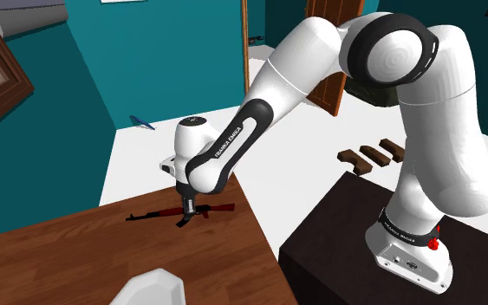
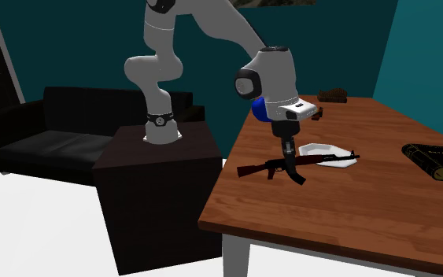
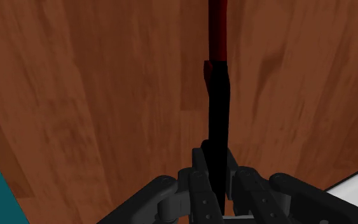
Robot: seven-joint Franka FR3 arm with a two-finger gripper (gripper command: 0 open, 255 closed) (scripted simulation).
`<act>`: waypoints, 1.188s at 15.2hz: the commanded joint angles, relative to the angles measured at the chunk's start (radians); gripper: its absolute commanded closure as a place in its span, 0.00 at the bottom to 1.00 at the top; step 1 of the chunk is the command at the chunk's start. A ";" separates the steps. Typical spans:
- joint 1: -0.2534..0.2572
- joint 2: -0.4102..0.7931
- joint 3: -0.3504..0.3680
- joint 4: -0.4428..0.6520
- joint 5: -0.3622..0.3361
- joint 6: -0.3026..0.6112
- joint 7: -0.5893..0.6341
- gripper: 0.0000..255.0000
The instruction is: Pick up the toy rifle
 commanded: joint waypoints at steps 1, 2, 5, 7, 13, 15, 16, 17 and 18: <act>0.000 0.001 0.000 0.000 0.000 0.000 0.000 1.00; 0.000 0.000 0.000 0.000 0.000 0.000 0.000 1.00; 0.000 0.000 0.000 0.000 0.000 0.000 0.000 1.00; -0.003 -0.011 0.001 -0.002 0.001 -0.010 -0.001 1.00; -0.005 -0.071 0.002 0.001 0.002 -0.072 0.007 1.00; -0.006 -0.090 0.002 0.004 0.002 -0.094 0.010 1.00; -0.006 -0.099 0.002 0.005 0.002 -0.104 0.011 1.00; -0.006 -0.108 0.002 0.007 0.002 -0.115 0.012 1.00; -0.007 -0.117 0.002 0.009 0.002 -0.126 0.014 1.00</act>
